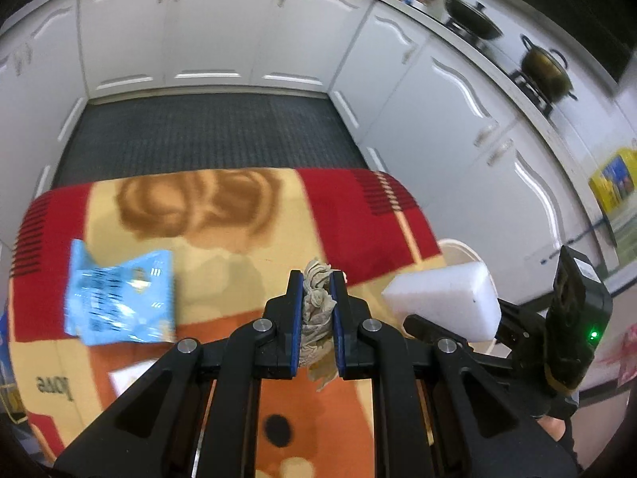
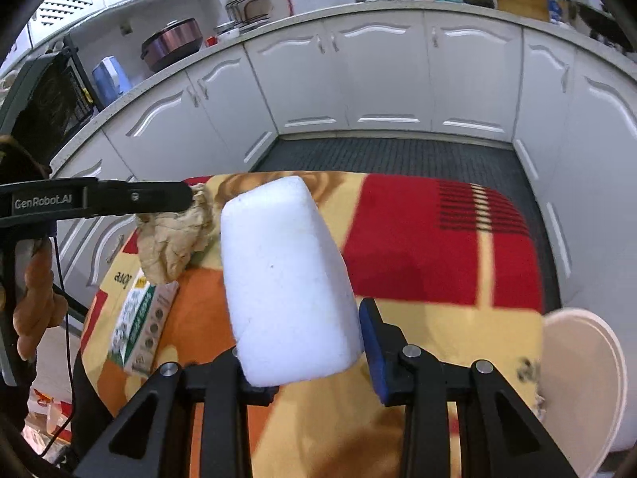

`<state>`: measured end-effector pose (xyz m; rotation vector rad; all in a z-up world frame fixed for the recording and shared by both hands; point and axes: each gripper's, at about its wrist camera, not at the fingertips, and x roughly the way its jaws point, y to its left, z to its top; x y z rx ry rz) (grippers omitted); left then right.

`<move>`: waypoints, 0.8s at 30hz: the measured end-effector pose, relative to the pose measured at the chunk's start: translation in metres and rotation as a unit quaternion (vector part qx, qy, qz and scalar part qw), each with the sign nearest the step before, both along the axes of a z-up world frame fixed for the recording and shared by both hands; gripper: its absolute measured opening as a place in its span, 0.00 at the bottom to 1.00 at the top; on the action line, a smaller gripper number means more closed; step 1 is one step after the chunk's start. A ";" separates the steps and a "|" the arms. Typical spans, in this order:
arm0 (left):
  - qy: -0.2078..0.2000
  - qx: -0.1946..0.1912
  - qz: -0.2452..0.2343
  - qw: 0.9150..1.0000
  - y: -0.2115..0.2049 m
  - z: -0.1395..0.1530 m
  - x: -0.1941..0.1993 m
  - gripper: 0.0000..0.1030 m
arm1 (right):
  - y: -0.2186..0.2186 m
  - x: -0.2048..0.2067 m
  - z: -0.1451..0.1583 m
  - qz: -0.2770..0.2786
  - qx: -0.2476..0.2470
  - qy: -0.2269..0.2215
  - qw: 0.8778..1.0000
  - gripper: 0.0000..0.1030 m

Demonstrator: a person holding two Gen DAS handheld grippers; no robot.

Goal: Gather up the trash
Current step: 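Carry tissue and foam block over the bin and open both grippers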

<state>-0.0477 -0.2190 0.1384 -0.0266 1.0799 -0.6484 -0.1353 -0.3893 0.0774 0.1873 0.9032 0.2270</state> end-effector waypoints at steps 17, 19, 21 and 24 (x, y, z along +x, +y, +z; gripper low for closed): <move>-0.024 0.030 -0.113 0.993 -0.132 -0.018 -0.074 0.10 | -0.112 -0.097 -0.010 -0.123 -0.021 0.014 0.992 0.33; -0.023 0.032 -0.123 0.992 -0.143 -0.020 -0.079 0.10 | -0.123 -0.106 -0.012 -0.135 -0.022 0.017 0.991 0.33; -0.022 0.032 -0.132 0.991 -0.155 -0.022 -0.085 0.10 | -0.134 -0.115 -0.016 -0.146 -0.023 0.020 0.989 0.33; -0.016 0.027 -0.143 0.989 -0.170 -0.025 -0.090 0.10 | -0.151 -0.127 -0.022 -0.167 -0.021 0.028 0.985 0.33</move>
